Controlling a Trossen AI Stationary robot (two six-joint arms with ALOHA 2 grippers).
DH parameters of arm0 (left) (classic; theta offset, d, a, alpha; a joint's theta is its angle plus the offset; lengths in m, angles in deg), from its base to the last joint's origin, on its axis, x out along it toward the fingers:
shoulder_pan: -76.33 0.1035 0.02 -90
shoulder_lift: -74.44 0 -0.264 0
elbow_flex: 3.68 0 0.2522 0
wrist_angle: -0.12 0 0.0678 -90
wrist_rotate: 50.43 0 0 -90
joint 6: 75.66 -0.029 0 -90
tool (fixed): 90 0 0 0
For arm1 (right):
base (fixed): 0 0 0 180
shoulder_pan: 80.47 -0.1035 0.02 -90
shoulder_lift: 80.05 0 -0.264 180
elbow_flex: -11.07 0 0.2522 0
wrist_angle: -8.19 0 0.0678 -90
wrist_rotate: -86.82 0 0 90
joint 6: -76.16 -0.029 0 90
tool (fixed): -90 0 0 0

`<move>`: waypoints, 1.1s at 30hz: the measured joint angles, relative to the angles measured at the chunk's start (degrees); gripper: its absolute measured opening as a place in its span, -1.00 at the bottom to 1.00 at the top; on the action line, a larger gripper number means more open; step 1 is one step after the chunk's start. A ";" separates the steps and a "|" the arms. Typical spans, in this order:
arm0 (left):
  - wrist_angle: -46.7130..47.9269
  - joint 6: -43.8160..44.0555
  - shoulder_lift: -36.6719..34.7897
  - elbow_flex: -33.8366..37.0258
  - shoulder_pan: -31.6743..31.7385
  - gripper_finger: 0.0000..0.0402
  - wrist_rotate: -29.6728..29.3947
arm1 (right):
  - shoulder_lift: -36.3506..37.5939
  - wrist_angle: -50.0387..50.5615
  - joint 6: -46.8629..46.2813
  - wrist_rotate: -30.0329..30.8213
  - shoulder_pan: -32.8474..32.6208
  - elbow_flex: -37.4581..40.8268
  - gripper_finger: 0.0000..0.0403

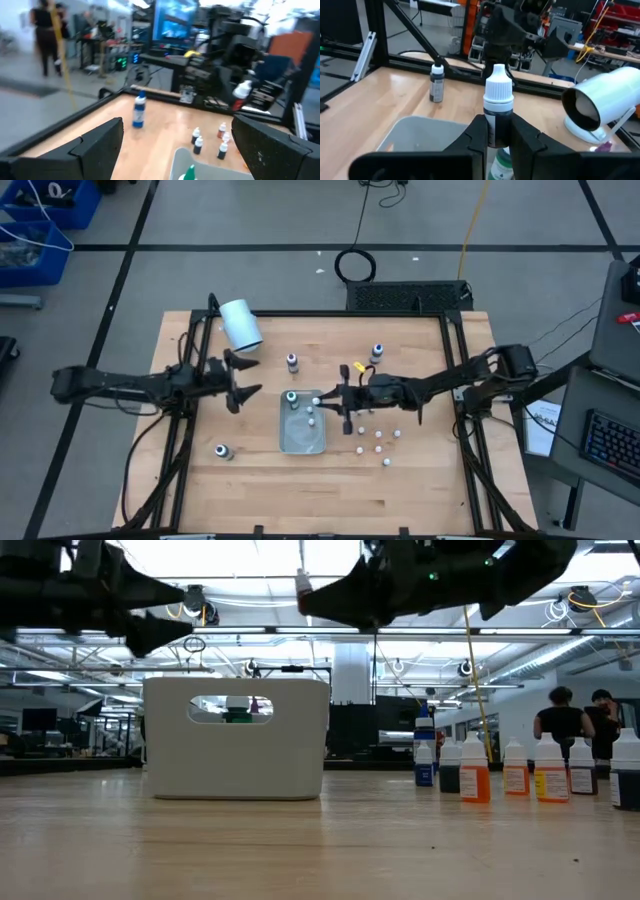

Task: Pick & Place food coloring
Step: Put the red food coloring bottle into the bin

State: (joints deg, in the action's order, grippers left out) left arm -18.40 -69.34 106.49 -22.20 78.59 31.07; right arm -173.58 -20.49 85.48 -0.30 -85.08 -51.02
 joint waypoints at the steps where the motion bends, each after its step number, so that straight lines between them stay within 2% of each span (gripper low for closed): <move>1: -4.09 -1.28 3.56 0.00 0.00 0.82 1.05 | -0.40 -0.44 0.18 -0.02 0.05 -0.44 -0.81; 5: -19.11 -5.13 16.89 -0.04 0.00 0.82 3.17 | -1.07 -1.76 0.37 -0.07 0.03 -1.23 -0.81; 8: -25.82 -6.21 26.45 -2.22 0.00 0.82 4.57 | -1.88 -2.06 0.54 -0.10 0.03 -1.23 -0.81; 12: -26.54 -7.52 37.08 -9.02 -0.31 0.82 9.29 | -2.85 -2.41 0.48 -0.13 0.33 -1.21 -0.81; 16: -25.05 -10.96 44.53 -16.38 -1.56 0.82 11.72 | -2.96 -1.94 0.42 -0.01 0.41 -1.21 -0.81; 22: -24.53 -11.59 48.69 -21.79 -2.99 0.82 13.52 | -2.94 -1.88 0.41 -0.03 0.38 -1.21 -0.81; 33: -24.59 -11.28 49.61 -22.67 -4.59 0.82 17.06 | -2.94 -2.28 0.81 -0.09 0.38 -1.21 -0.81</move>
State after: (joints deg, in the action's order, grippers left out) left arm -42.98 -80.63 156.10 -44.86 74.00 48.14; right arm -176.52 -22.77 86.29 -0.39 -84.69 -52.23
